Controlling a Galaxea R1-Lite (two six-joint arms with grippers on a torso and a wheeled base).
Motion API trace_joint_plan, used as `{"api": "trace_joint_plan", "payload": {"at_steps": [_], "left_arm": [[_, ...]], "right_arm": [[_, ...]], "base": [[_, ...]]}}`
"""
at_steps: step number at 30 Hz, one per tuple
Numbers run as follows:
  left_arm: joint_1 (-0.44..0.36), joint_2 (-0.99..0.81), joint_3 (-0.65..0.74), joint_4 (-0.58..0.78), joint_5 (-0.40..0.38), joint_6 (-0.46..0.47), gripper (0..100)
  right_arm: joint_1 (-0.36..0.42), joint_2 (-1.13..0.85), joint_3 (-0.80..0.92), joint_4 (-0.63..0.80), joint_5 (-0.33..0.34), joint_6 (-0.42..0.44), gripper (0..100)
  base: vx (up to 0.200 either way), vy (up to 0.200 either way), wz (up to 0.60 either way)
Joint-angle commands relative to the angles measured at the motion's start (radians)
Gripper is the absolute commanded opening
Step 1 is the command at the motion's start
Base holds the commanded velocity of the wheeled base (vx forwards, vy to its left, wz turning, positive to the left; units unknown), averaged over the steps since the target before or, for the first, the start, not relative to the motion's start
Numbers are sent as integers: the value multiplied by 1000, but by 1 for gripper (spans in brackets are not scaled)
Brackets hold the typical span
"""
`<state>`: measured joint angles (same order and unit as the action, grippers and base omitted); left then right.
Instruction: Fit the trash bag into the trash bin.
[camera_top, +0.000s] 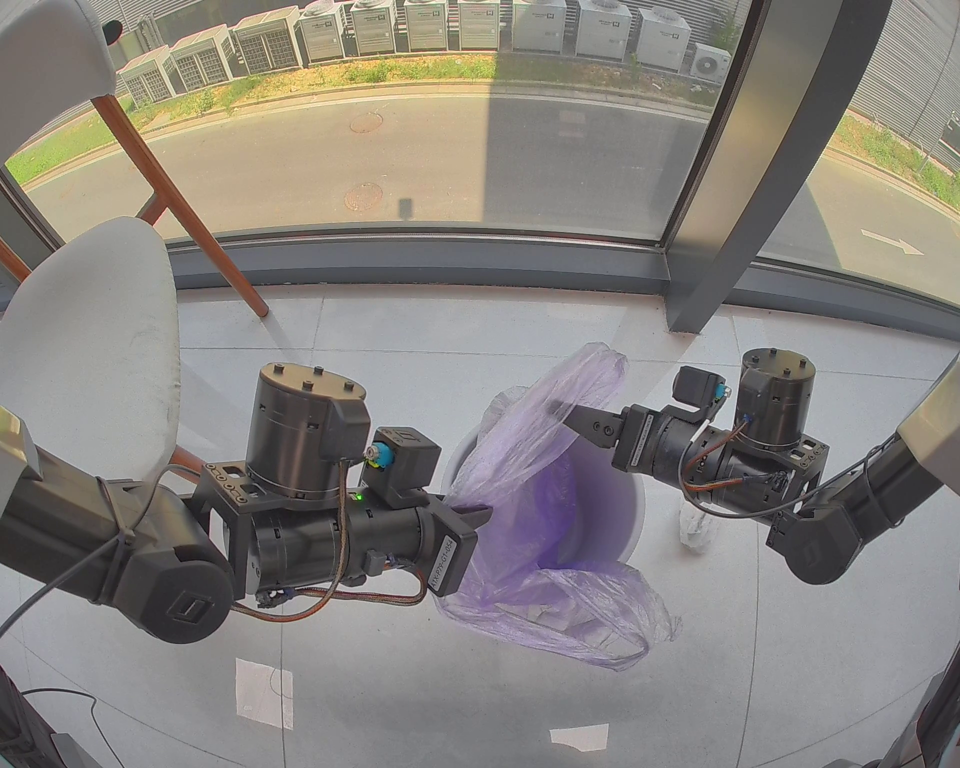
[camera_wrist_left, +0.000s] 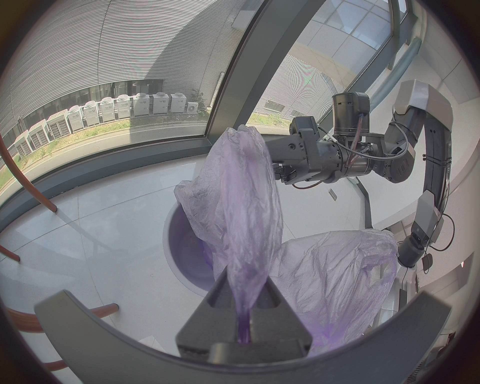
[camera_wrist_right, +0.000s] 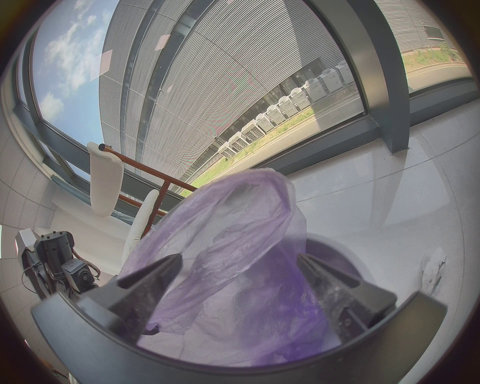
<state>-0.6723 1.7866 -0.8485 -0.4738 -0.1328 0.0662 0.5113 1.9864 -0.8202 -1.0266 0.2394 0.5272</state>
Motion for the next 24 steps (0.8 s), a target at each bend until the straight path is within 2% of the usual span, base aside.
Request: {"api": "trace_joint_plan", "payload": {"at_steps": [1,7,9,10,17,19,24], "left_arm": [[-1,4,3,0,-2,0,0],[-1,2,5,0,-19,9,0],[0,2,16,-2,-110,52,0],[4,0,17,-2,-125,61,0],[13,5,-15,-2,-148,61,0],[11,5,-21,-2,-156,63,0],[14,10,-47,-2,-154,61,0]], "right_arm": [[16,40,-7,-7,-11,0,0],[13,55,-23,-10,-37,4,0],[13,48,-66,-12,-32,5,0],[15,46,-77,-12,-31,7,0],[16,2,-69,-7,-37,-15,0],[6,-8,-65,-3,-35,-36,0],[-46,-1,-73,0,-31,-158,0]], "base": [[0,0,0],[0,0,0],[0,0,0],[0,0,0],[0,0,0],[0,0,0],[0,0,0]]}}
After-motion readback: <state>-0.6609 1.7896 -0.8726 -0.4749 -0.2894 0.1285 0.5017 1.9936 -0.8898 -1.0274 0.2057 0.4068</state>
